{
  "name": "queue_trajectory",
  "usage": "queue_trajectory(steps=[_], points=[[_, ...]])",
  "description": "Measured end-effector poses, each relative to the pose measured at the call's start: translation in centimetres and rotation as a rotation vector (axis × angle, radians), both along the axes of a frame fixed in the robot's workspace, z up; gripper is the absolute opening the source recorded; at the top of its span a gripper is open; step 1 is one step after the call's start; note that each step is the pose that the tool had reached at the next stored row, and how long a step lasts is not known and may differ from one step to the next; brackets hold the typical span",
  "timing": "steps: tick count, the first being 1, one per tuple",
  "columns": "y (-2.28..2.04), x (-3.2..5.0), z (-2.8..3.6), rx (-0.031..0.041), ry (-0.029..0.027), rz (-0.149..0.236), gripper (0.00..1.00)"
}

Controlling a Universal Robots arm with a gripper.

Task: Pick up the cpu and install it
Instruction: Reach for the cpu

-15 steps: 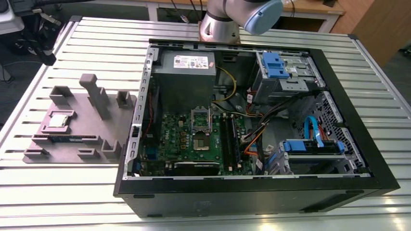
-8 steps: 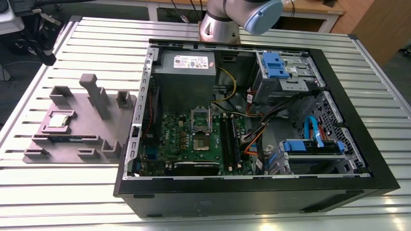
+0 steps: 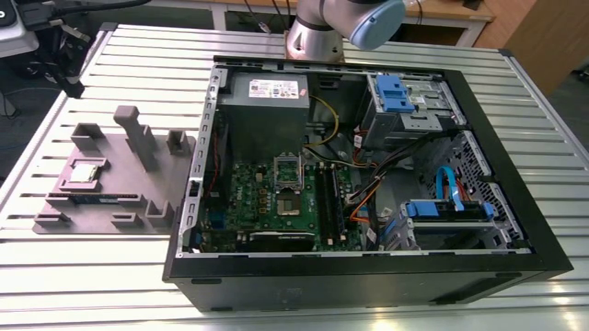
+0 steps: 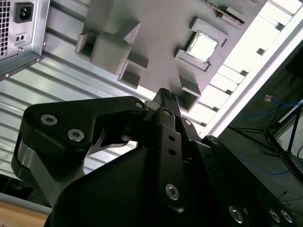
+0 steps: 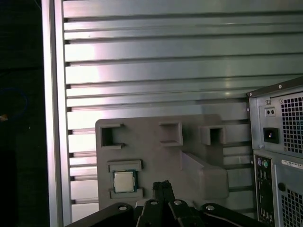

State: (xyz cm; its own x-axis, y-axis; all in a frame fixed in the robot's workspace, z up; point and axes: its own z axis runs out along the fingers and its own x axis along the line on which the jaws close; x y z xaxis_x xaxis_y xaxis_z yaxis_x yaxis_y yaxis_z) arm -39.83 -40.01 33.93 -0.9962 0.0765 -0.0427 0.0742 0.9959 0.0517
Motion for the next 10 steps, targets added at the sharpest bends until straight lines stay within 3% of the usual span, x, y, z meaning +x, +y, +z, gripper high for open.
queue_trajectory(steps=[4, 10], points=[[-0.01, -0.22, -0.49, -0.0042, 0.0031, 0.0, 0.11], [-0.02, -0.34, -1.22, -0.0098, 0.0205, 0.0, 0.11]])
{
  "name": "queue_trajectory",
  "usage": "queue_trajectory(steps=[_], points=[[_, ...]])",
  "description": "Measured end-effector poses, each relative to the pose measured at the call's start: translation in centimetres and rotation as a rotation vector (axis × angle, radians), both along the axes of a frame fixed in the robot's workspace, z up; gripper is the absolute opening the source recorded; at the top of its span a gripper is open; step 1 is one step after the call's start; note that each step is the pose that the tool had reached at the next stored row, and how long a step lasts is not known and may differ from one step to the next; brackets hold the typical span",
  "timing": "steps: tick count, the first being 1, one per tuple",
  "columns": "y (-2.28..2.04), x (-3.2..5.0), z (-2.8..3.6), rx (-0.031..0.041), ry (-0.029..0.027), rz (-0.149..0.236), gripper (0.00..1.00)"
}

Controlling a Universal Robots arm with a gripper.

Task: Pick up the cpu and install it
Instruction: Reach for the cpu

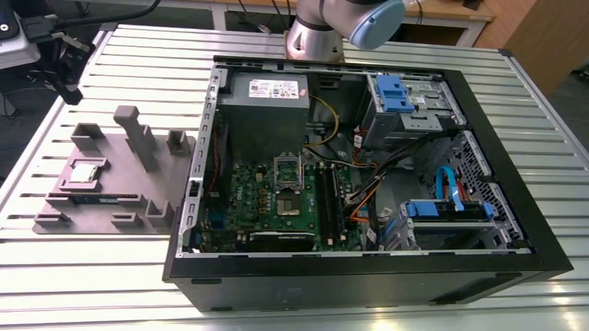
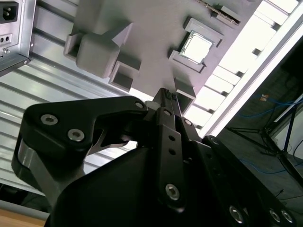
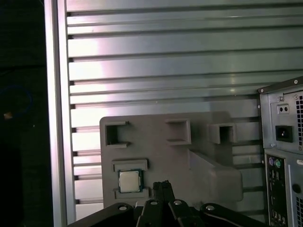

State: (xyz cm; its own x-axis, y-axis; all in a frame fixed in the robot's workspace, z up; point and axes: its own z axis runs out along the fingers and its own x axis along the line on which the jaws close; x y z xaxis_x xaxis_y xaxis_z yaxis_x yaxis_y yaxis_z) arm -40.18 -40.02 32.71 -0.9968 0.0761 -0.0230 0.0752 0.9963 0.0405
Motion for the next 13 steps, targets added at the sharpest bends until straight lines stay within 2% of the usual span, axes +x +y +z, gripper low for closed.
queue_trajectory(steps=[7, 13], points=[[-0.19, -0.02, -1.24, -0.0003, 0.0123, 0.0, 0.11], [-0.8, -0.16, -2.34, -0.0002, 0.0175, 0.0, 0.11]])
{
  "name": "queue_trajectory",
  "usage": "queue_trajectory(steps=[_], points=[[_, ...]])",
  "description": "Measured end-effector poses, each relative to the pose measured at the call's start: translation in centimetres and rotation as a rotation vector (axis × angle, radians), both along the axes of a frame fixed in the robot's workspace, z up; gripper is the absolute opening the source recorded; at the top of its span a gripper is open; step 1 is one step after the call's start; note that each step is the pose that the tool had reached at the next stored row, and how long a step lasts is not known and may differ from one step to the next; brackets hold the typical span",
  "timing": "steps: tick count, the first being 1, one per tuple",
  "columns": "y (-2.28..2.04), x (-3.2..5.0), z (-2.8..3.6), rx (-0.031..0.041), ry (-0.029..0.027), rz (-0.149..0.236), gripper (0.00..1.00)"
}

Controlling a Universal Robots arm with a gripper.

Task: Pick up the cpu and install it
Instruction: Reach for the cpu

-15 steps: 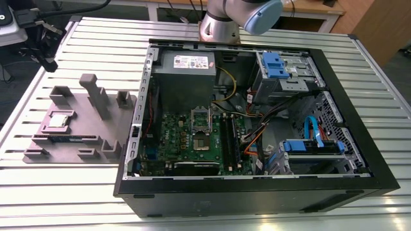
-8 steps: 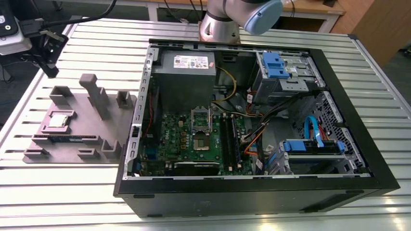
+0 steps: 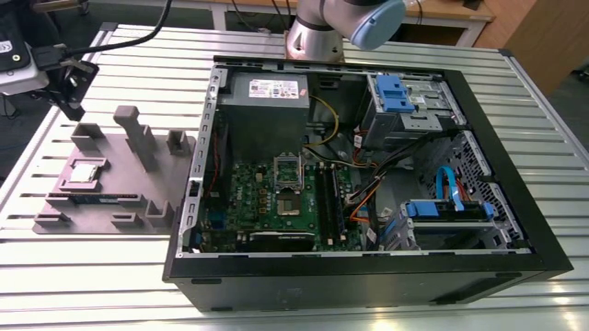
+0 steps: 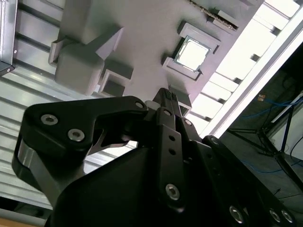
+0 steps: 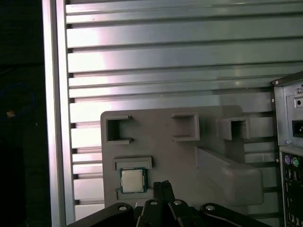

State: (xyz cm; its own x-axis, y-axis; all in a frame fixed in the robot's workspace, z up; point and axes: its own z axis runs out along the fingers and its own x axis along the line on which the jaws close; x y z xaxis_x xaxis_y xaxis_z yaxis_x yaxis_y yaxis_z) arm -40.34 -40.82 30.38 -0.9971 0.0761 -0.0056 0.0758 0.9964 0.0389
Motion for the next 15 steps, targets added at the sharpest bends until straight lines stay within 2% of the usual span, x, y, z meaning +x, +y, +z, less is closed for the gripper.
queue_trajectory(steps=[5, 10, 15], points=[[-0.4, -0.06, -0.89, -0.0001, 0.005, 0.0, 0.11], [-0.55, -0.15, -1.73, -0.0001, 0.0091, 0.0, 0.11], [-0.58, -0.18, -2.01, -0.0003, 0.0103, 0.0, 0.11]])
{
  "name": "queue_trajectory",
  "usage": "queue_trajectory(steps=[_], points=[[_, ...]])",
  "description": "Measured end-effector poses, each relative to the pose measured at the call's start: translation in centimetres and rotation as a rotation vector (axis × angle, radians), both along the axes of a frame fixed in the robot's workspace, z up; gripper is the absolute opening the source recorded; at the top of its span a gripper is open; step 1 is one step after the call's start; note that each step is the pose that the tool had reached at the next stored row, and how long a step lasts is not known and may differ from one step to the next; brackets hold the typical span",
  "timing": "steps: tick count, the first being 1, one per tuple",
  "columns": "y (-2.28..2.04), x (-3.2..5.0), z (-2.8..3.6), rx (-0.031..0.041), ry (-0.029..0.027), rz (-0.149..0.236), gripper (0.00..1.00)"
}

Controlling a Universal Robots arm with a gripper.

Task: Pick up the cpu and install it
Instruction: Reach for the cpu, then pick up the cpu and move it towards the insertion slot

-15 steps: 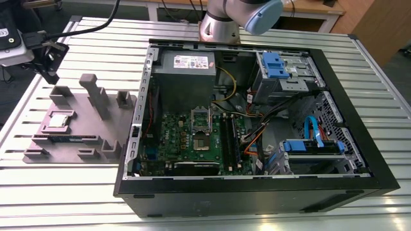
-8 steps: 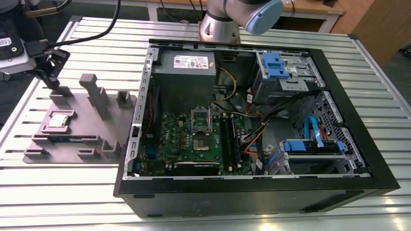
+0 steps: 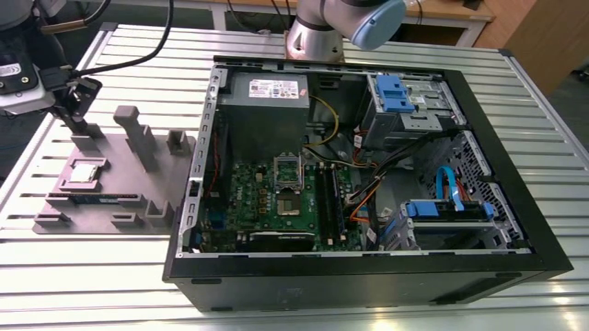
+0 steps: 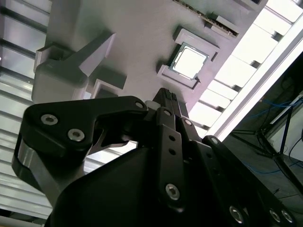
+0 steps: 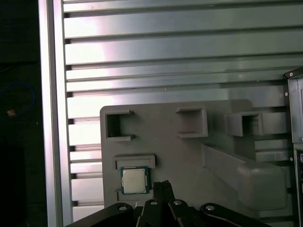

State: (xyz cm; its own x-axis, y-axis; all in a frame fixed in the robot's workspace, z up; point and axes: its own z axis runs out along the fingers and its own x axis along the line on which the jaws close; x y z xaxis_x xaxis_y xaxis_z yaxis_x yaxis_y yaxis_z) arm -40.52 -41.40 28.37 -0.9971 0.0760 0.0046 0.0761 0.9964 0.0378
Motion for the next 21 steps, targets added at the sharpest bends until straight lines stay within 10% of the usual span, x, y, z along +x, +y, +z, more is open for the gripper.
queue_trajectory(steps=[21], points=[[0.0, -0.01, -0.44, 0.0003, -0.0004, 0.0, 0.11]])
